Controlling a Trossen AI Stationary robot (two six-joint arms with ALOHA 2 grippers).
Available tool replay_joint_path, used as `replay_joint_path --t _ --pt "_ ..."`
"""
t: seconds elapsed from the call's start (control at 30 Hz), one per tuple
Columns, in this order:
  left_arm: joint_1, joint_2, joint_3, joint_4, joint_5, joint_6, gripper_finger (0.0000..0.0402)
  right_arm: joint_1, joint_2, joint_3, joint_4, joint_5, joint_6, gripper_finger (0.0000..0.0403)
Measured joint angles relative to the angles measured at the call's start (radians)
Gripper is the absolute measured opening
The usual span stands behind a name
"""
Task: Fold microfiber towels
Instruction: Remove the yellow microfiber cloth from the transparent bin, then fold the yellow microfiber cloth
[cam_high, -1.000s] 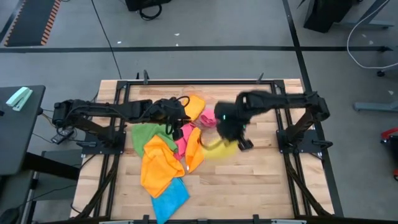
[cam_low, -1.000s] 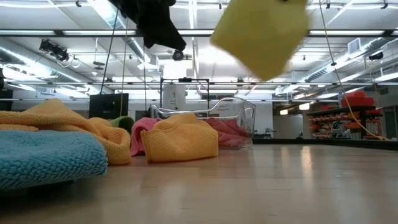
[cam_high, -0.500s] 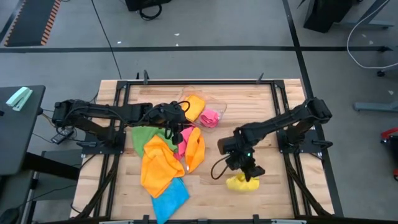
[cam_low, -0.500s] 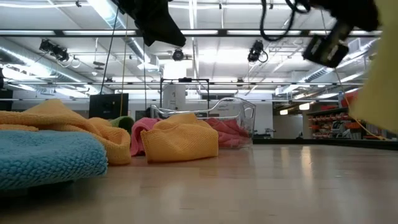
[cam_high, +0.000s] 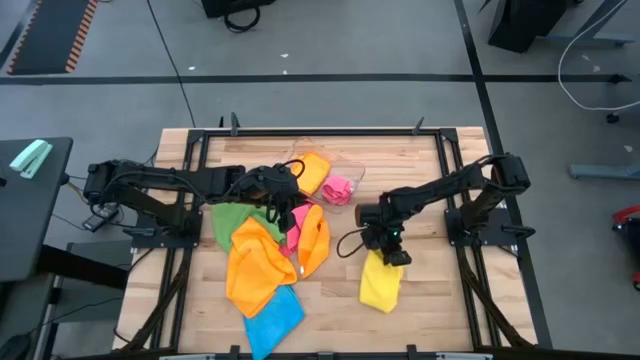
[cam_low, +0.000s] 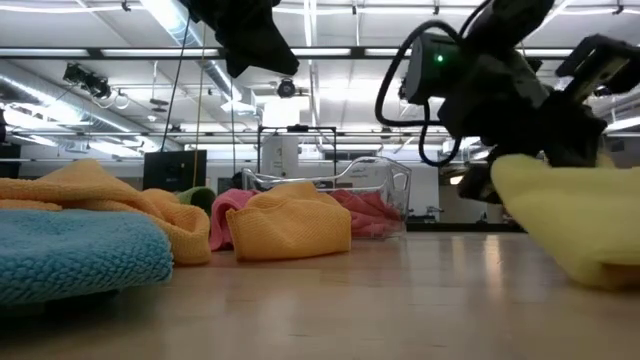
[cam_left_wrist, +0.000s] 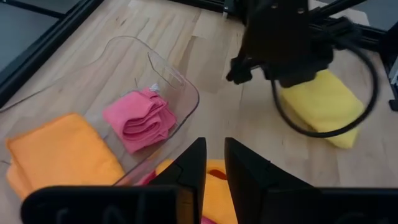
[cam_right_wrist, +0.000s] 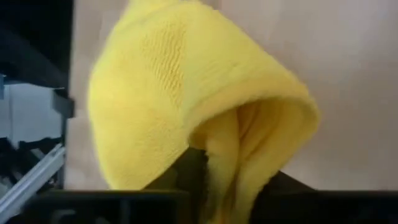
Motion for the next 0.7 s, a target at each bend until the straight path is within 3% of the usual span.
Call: replay_joint_path --t 0.07,0.23,0.43,0.7 --pt "-0.008 0.0 0.0 0.0 0.0 -0.008 0.0068 -0.016 0.0 0.001 -0.011 0.068 -0.008 0.0113" --pt "-0.015 0.0 0.0 0.002 0.001 -0.008 0.006 -0.067 0.0 0.076 -0.144 0.367 -0.004 0.0173" --pt "-0.016 0.002 0.0 0.008 -0.004 0.035 0.0053 -0.105 -0.009 0.207 -0.291 0.531 0.036 0.0191" --pt "-0.091 0.081 -0.001 0.02 0.023 0.131 0.0061 0.001 -0.185 0.154 -0.224 0.45 0.041 0.0184"
